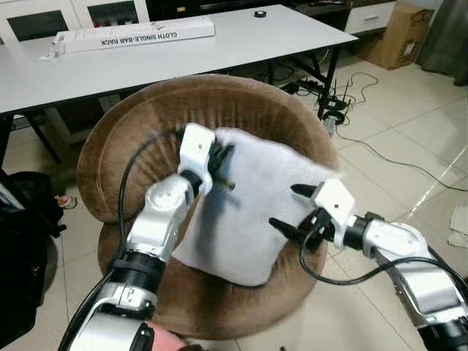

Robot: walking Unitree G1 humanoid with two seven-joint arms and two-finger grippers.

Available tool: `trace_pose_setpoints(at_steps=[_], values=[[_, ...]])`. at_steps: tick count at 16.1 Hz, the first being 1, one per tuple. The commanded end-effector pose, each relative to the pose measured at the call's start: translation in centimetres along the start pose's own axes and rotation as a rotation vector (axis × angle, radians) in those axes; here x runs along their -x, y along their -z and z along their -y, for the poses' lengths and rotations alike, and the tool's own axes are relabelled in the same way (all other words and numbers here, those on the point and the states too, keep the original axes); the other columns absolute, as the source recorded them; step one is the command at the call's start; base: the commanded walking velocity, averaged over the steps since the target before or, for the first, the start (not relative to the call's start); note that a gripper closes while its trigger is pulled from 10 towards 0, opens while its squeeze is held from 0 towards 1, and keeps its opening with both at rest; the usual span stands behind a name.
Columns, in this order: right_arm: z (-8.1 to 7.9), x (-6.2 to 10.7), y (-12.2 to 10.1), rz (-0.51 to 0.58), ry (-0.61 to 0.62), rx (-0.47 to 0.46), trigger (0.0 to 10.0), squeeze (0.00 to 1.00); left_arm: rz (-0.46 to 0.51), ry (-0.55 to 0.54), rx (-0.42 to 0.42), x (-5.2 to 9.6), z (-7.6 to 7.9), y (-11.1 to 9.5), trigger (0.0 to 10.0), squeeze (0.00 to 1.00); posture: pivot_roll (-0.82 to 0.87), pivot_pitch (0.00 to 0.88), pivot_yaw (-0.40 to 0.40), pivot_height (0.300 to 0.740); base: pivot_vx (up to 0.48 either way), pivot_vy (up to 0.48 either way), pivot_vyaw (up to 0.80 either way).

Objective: Move the pillow to the sofa from floor

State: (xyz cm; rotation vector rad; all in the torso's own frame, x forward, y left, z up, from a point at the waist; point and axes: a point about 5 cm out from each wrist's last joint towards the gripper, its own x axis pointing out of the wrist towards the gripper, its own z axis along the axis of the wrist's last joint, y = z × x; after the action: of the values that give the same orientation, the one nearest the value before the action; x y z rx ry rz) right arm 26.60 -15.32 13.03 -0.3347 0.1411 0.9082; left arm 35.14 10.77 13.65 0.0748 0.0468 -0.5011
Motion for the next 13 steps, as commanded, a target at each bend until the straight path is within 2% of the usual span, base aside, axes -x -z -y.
trace_pose_setpoints(at_steps=[1, 3, 5, 7, 8, 9, 10, 13], values=[[-0.6, 0.2, -0.1, -0.003, -0.038, -0.010, 10.0, 0.00, 0.039, -0.037, -0.035, -0.6, -0.4, -0.8, 10.0, 0.00, -0.02, 0.000, 0.037, 0.740, 0.000, 0.000, 0.00], [-1.5, 0.2, 0.4, -0.025, -0.053, -0.017, 10.0, 0.00, 0.016, -0.121, 0.012, -0.9, -0.6, 1.6, 10.0, 0.00, -0.04, 0.000, 0.026, 0.740, 0.000, 0.000, 0.00], [-2.2, -0.6, 1.5, -0.073, 0.018, -0.007, 10.0, 0.00, -0.034, -0.182, -0.006, -1.0, -0.5, 3.3, 10.0, 0.00, -0.06, 0.000, 0.020, 0.740, 0.000, 0.000, 0.00], [-2.7, -0.9, 2.9, -0.135, 0.110, -0.011, 10.0, 0.00, -0.045, -0.164, -0.041, -1.3, -0.2, 3.4, 10.0, 0.00, -0.07, 0.000, 0.013, 0.740, 0.000, 0.000, 0.00], [-3.0, -1.0, 3.4, -0.167, 0.172, -0.013, 10.0, 0.00, -0.050, -0.117, -0.090, -1.4, 0.1, 3.5, 10.0, 0.02, -0.07, 0.000, 0.013, 0.740, 0.000, 0.000, 0.00], [-3.0, -1.1, 3.8, -0.186, 0.210, -0.014, 10.0, 0.00, -0.047, -0.098, -0.117, -1.4, 0.1, 3.5, 10.0, 0.58, -0.08, 0.000, 0.014, 0.740, 0.000, 0.000, 0.00], [-3.3, -1.3, 4.2, -0.209, 0.272, -0.030, 10.0, 0.00, -0.042, -0.064, -0.156, -1.3, 0.1, 3.5, 10.0, 1.00, -0.08, 0.000, 0.014, 0.740, 0.000, 0.000, 0.00], [-3.9, -1.8, 4.2, -0.210, 0.327, -0.059, 10.0, 0.00, -0.069, -0.018, -0.243, -1.1, -0.1, 3.9, 10.0, 1.00, -0.08, 0.000, 0.015, 0.740, 0.000, 0.000, 0.00]])
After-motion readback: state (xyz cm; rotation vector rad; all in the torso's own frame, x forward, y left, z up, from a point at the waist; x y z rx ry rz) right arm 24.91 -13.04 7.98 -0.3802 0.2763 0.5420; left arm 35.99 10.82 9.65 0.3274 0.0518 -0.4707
